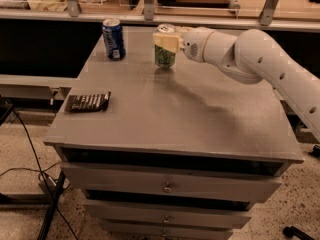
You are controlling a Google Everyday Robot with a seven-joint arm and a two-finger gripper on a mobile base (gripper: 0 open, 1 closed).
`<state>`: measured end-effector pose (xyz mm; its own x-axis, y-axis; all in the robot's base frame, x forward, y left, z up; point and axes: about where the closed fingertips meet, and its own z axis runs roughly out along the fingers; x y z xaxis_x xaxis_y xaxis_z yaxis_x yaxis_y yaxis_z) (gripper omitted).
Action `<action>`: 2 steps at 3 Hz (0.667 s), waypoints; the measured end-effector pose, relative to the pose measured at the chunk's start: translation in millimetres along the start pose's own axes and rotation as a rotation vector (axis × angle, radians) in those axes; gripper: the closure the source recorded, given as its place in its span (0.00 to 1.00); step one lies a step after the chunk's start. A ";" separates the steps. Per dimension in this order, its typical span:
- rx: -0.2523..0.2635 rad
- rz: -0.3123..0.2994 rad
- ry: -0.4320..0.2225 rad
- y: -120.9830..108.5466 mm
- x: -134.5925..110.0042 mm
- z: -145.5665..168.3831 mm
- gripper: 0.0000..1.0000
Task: Pick 7up can
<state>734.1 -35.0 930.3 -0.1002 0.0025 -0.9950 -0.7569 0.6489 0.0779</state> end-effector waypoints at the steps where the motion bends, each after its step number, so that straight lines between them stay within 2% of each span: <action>1: -0.026 0.018 -0.054 7.8 -41.2 -4.0 1.00; 2: -0.039 -0.026 -0.096 19.8 -94.3 -14.3 1.00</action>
Offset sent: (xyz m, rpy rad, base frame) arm -0.0250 -0.0048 0.1458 0.0513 -0.1418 0.0336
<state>719.3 -33.3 1026.5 -0.0193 0.0603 -0.9980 -0.7833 0.6195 0.0526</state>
